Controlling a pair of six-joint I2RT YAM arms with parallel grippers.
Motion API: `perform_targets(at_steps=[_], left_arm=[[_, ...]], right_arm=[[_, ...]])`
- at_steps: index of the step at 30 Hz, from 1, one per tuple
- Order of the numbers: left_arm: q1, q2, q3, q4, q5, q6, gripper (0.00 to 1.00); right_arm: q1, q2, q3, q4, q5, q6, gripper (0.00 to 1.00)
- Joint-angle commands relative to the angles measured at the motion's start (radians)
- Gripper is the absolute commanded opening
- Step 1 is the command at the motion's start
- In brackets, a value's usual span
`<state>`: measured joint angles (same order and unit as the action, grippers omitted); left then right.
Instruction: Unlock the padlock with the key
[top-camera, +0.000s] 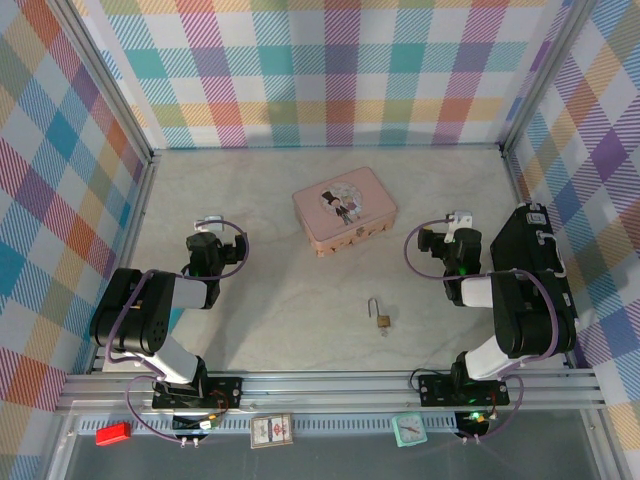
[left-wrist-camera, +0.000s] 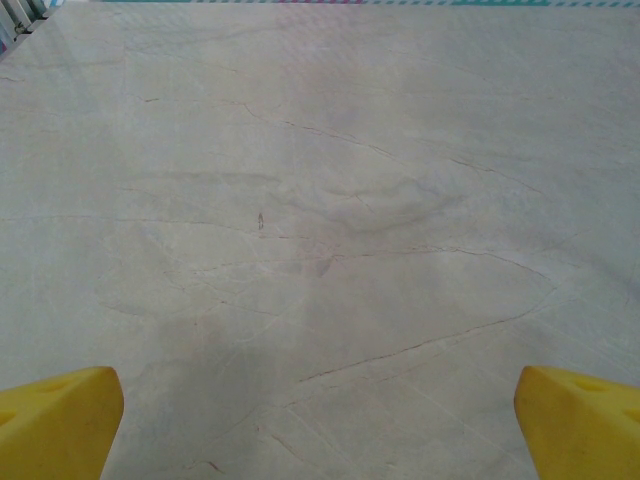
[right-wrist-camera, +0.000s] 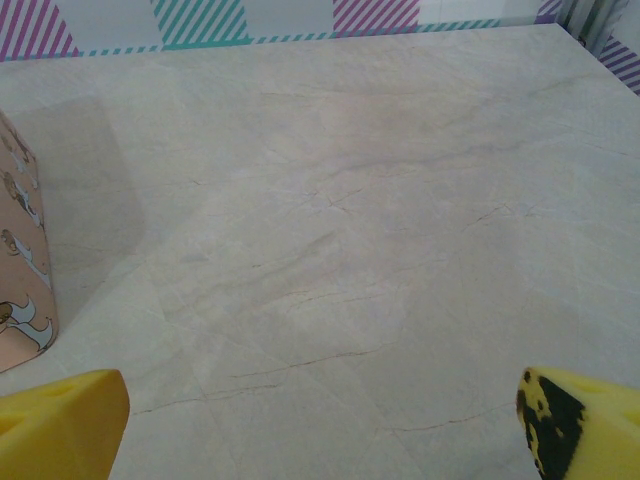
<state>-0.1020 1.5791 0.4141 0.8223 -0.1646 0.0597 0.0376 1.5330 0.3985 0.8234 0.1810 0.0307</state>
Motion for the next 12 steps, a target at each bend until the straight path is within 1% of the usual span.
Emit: perform_targets(at_steps=[1, 12], left_arm=[[0.005, -0.001, -0.004, 0.041, 0.018, -0.015, 1.0], [0.005, -0.001, -0.004, 0.041, 0.018, -0.015, 1.0]], right_arm=[[0.001, -0.001, -0.006, 0.037, -0.014, 0.012, 0.99], [0.0, -0.003, -0.004, 0.034, -0.017, 0.012, 0.99]])
